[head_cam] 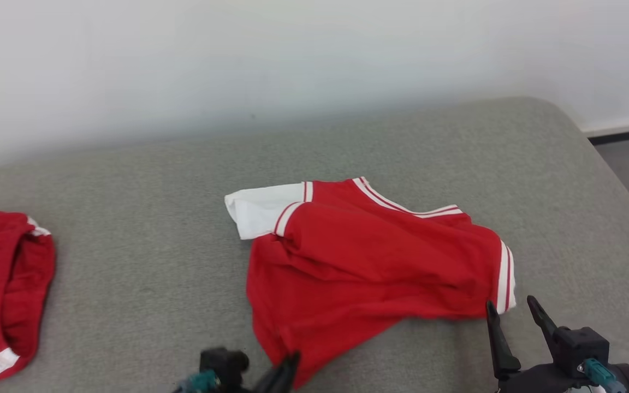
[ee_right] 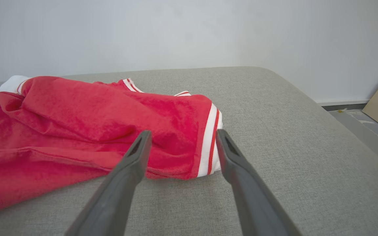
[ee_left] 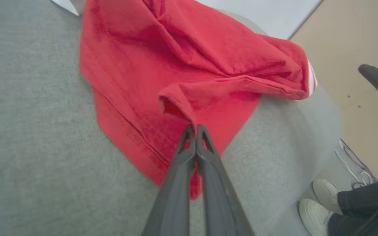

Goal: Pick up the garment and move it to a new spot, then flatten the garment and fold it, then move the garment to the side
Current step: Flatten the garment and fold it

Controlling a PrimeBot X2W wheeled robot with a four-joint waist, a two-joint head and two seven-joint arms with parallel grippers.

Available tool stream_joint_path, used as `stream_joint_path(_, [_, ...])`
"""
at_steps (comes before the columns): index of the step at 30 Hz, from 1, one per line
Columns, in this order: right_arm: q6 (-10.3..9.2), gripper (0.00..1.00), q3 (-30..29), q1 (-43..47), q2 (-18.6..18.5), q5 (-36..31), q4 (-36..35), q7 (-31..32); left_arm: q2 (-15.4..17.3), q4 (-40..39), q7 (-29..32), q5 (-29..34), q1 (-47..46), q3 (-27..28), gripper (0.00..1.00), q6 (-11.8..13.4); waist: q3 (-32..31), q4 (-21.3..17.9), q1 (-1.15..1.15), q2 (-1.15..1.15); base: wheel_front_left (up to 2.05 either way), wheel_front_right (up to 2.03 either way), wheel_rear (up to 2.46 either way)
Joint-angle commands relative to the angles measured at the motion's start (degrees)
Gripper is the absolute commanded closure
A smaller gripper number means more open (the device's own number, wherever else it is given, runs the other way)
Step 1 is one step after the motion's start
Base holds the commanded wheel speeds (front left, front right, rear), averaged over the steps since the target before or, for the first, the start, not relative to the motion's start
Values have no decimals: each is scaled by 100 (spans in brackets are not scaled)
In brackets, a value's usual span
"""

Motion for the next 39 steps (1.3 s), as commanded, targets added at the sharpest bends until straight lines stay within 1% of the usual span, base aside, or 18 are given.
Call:
stream_joint_path(1, [5, 0, -7, 52, -3, -11, -17, 3, 5, -71, 37, -58, 104, -26, 53, -17, -141, 182, 0, 0, 0, 0, 0])
stream_joint_path(2, [5, 0, 0, 49, -2, 7, -27, 6, 22, -190, 116, -86, 241, -58, 0, -18, -157, 219, 0, 0, 0, 0, 0])
stream_joint_path(5, [5, 0, -4, 76, -2, 22, -54, 32, 88, -563, 317, -117, 571, -183, 0, 33, -200, 326, 0, 0, 0, 0, 0])
stream_joint_path(9, [5, 0, -28, 90, -2, 26, -86, 59, 164, -1059, 555, -241, 819, -184, 0, 153, -240, 409, 0, 0, 0, 0, 0])
stream_joint_path(13, [5, 0, -22, 83, -2, 40, -87, 64, 310, -1491, 686, -340, 786, 28, 0, 370, -246, 422, 0, 0, 0, 0, 0])
stream_joint_path(16, [5, 0, -12, 90, -2, 78, -79, 25, 405, -1569, 773, -296, 512, 201, 0, 556, -211, 391, 0, 0, 0, 0, 0])
stream_joint_path(20, [5, 0, 91, -7, -3, 111, -60, 25, 446, -1202, 892, -225, 62, 340, 0, 708, -114, 225, 0, 0, 0, 0, 0])
stream_joint_path(24, [5, 0, 124, -112, -2, 99, -81, 15, 357, -570, 999, -263, -420, 422, 0, 767, 43, -9, 0, 0, 0, 0, 0])
stream_joint_path(25, [5, 0, 134, -131, -3, 98, -92, 18, 373, -396, 1034, -188, -536, 402, 0, 813, 87, -70, 0, 0, 0, 0, 0])
stream_joint_path(27, [5, 0, 134, -186, -1, 97, -110, 9, 359, -103, 1064, -137, -745, 387, 0, 844, 184, -191, 0, 0, 0, 0, 0])
stream_joint_path(31, [5, 0, 96, -249, -1, 145, -111, -47, 270, 549, 1224, -170, -1110, 344, 0, 786, 401, -427, 0, 0, 0, 0, 0])
stream_joint_path(36, [5, 0, 61, -331, -1, 158, -76, -101, 280, 1103, 1260, 33, -1390, 290, 0, 1068, 559, -539, 0, 0, 0, 0, 0])
stream_joint_path(37, [5, 0, 65, -335, -1, 165, -71, -115, 281, 1203, 1309, 71, -1429, 241, 65, 1057, 583, -554, 0, 0, 0, 0, 0])
stream_joint_path(38, [5, 0, 63, -338, -1, 175, -71, -128, 262, 1281, 1340, 38, -1457, 223, 100, 1016, 603, -561, 0, 0, 0, 0, 0])
stream_joint_path(39, [5, 0, 64, -343, -1, 183, -78, -134, 245, 1348, 1343, 15, -1480, 213, 100, 1000, 621, -569, 0, 0, 0, 0, 0])
